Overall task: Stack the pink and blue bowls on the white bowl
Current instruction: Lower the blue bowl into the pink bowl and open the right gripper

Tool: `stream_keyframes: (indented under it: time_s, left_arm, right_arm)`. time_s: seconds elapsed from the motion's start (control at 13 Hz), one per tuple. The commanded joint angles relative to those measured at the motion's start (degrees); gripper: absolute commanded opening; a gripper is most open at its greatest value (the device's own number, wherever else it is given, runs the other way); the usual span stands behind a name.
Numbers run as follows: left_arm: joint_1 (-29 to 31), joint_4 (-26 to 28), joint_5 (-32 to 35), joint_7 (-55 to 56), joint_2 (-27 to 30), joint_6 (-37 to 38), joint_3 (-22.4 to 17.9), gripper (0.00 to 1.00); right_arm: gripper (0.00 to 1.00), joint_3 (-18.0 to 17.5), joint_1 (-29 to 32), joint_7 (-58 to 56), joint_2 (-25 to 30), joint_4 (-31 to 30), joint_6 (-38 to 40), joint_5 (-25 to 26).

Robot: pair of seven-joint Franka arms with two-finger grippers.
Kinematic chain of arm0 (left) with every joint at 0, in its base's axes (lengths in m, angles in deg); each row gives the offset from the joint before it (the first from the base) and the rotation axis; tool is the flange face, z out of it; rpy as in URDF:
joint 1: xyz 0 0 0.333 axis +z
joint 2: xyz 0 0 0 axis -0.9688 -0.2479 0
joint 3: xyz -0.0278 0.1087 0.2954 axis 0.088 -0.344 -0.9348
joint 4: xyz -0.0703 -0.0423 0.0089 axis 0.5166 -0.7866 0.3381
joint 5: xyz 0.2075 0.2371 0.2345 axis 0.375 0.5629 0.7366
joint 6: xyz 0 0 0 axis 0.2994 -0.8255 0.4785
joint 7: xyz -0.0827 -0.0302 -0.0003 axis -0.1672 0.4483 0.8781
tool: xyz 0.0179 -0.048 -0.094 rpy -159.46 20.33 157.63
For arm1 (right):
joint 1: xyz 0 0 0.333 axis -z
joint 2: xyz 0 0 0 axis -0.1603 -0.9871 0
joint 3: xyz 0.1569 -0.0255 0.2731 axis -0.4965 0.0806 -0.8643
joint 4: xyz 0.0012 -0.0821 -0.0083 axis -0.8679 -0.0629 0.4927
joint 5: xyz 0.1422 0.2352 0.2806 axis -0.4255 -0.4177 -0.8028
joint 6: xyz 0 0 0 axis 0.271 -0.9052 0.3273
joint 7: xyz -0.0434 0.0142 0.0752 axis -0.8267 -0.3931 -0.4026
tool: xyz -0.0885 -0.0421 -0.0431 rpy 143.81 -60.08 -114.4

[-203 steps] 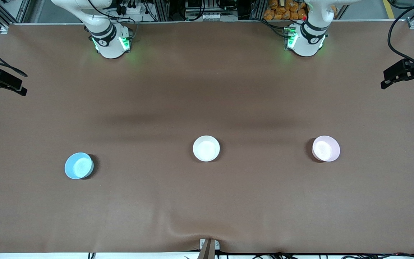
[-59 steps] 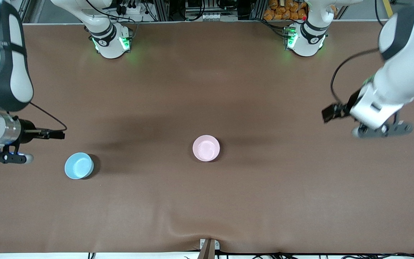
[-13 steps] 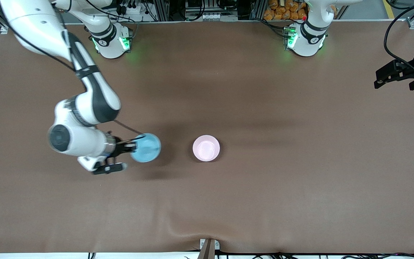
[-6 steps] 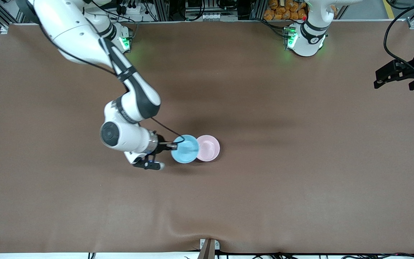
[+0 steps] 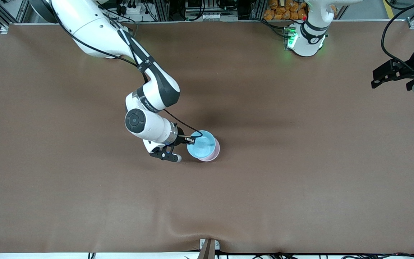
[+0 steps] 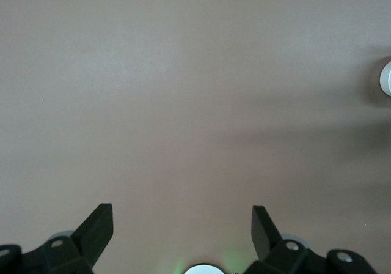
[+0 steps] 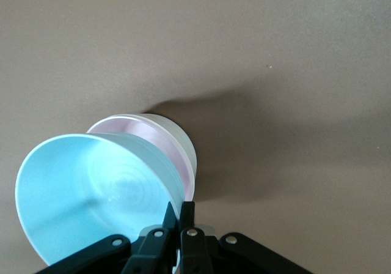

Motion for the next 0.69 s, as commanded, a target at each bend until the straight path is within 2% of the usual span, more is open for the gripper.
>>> stream_keyframes:
  time_s: [0.0, 0.23, 0.31, 0.38, 0.54, 0.62]
  left_arm:
    - [-0.25, -0.45, -0.78, 0.74, -0.04, -0.13, 0.10, 1.00]
    - [-0.16, -0.45, -0.52, 1.62, -0.13, -0.13, 0.98, 1.00]
    - [-0.08, -0.36, -0.61, 1.62, -0.13, -0.13, 0.98, 1.00]
    - [0.01, -0.36, -0.70, 1.54, -0.13, -0.13, 0.98, 1.00]
    - [-0.08, -0.36, -0.70, 1.62, -0.13, -0.13, 0.98, 1.00]
    - [-0.08, -0.36, -0.70, 1.62, -0.13, -0.13, 0.98, 1.00]
  right_arm:
    - [0.00, 1.58, -2.95, 3.34, -1.03, 0.15, -2.15, 0.85]
    - [0.00, 2.11, -3.31, 3.97, -1.55, 0.15, -2.85, 1.11]
    - [0.34, 2.19, -3.31, 3.79, -1.56, 0.15, -2.68, 1.81]
    - [0.99, 2.19, -3.31, 3.79, -1.21, -0.02, -2.24, 2.08]
    - [1.00, 2.11, -2.17, 3.97, 0.19, -0.46, -0.76, 2.08]
    - [1.00, 2.19, -0.95, 3.71, 2.81, -0.55, 3.69, 2.17]
